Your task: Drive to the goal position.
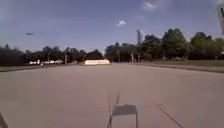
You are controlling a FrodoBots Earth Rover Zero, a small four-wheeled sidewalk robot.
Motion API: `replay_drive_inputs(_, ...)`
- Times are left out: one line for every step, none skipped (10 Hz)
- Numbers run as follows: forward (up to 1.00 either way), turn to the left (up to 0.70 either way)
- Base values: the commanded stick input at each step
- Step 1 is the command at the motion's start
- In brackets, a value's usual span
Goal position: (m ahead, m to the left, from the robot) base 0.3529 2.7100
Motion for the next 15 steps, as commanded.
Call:
replay_drive_inputs(1.0,0.01)
replay_drive_inputs(1.0,0.01)
replay_drive_inputs(1.0,0.01)
replay_drive_inputs(1.0,0.01)
replay_drive_inputs(1.0,0.01)
replay_drive_inputs(1.0,0.01)
replay_drive_inputs(1.0,0.01)
replay_drive_inputs(1.0,0.01)
replay_drive_inputs(1.0,0.01)
replay_drive_inputs(1.0,0.01)
replay_drive_inputs(1.0,0.01)
replay_drive_inputs(1.0,0.01)
replay_drive_inputs(1.0,0.01)
replay_drive_inputs(1.0,0.01)
replay_drive_inputs(1.0,0.01)
